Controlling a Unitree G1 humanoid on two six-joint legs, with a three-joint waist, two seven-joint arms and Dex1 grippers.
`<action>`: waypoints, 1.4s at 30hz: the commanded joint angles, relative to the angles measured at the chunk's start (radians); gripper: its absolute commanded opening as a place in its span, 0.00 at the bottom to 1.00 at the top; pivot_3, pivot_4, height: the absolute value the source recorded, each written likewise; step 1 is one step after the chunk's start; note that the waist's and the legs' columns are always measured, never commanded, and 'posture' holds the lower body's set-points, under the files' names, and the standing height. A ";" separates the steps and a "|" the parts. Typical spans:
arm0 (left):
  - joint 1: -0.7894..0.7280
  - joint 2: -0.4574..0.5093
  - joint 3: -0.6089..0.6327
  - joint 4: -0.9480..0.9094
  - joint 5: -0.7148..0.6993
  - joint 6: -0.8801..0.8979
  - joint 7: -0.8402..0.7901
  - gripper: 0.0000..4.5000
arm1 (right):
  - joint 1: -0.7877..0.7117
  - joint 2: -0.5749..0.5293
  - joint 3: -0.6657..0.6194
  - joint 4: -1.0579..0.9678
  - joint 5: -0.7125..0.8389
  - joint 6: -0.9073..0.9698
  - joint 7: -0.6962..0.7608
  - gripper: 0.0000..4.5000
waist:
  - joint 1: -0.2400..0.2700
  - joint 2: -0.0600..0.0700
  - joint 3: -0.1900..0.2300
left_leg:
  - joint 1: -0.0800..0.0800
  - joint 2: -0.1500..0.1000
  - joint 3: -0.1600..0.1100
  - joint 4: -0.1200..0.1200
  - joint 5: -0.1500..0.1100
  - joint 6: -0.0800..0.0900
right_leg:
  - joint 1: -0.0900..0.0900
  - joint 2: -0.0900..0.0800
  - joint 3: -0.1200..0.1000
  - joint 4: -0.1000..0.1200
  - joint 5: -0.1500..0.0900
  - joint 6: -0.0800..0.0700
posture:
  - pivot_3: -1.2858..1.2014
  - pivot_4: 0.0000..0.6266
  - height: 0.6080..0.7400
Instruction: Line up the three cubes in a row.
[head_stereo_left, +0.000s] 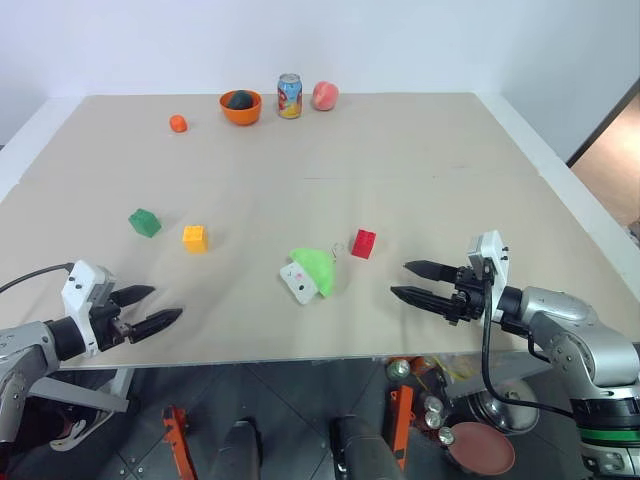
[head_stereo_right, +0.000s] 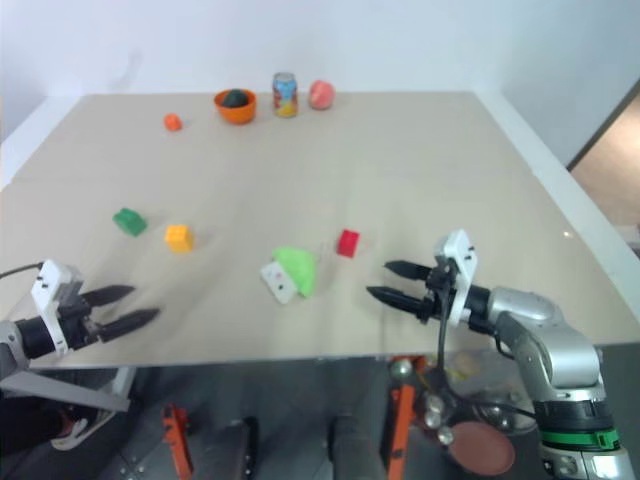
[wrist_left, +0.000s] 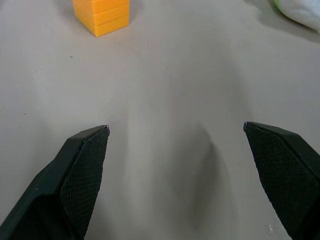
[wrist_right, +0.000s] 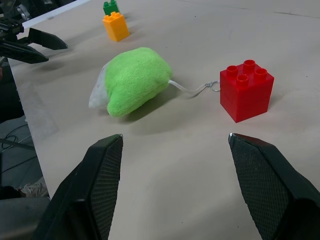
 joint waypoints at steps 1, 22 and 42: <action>-0.036 -0.002 -0.028 0.008 0.018 -0.063 -0.046 0.99 | -0.028 -0.030 0.000 -0.065 0.007 -0.005 0.027 0.77 | 0.000 0.000 0.000 | 0.000 0.000 0.000 0.000 0.000 0.000 | 0.000 0.000 0.000 0.000 0.000 0.000 | 0.52 0.24 1.00; -0.171 0.034 -0.233 -0.039 0.050 -0.303 -0.409 0.99 | -0.547 0.164 0.385 0.438 -0.358 -0.395 0.232 0.77 | -0.003 -0.001 -0.001 | -0.001 0.003 0.001 0.004 0.000 0.000 | -0.001 0.005 0.003 0.001 0.005 0.001 | 0.52 0.24 1.00; -0.134 0.009 -0.239 -0.177 0.036 -0.254 -0.289 1.00 | -0.666 0.386 0.422 0.818 -0.496 -0.530 0.254 0.50 | -0.003 -0.001 -0.001 | 0.002 0.008 0.001 0.004 0.000 0.000 | 0.000 0.012 0.005 0.003 0.007 -0.001 | 0.52 0.24 1.00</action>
